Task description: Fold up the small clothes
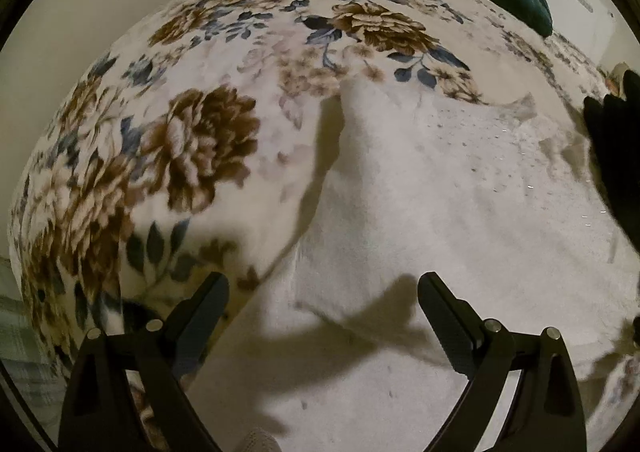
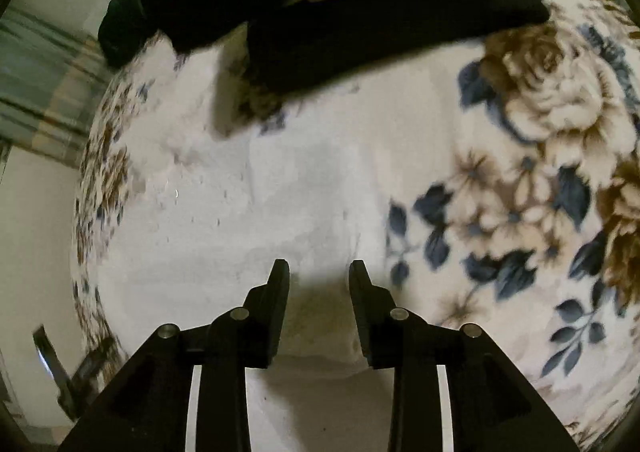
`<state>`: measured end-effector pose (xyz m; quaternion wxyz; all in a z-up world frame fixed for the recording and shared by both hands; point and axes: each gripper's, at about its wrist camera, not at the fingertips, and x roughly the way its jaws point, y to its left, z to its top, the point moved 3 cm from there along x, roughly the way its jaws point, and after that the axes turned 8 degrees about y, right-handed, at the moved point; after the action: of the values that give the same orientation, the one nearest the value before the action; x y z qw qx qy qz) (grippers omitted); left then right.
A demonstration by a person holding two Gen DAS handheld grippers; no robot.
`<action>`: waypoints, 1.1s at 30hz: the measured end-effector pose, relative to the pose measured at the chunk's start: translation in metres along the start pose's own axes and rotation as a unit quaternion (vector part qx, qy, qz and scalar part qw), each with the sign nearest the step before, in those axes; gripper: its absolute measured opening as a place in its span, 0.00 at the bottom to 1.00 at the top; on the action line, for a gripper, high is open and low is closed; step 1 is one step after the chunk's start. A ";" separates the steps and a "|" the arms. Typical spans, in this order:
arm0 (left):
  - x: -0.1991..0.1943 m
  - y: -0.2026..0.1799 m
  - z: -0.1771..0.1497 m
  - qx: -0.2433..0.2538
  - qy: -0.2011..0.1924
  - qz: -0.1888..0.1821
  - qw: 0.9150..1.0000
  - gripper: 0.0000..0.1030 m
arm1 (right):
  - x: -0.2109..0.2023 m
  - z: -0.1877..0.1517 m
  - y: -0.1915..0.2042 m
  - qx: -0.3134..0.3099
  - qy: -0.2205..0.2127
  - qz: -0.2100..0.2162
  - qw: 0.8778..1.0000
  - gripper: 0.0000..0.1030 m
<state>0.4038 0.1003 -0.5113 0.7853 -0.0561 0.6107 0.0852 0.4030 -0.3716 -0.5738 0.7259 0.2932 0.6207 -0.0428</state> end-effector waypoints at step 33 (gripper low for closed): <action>0.021 0.099 -0.238 0.034 0.137 -0.058 0.988 0.98 | 0.045 -0.292 -0.112 0.073 0.165 0.046 0.982 0.58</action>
<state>0.1630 0.1531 -0.5895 0.6992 -0.0759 0.7108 0.0102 0.1097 -0.3106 -0.6741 0.5911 0.3766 0.7133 -0.0060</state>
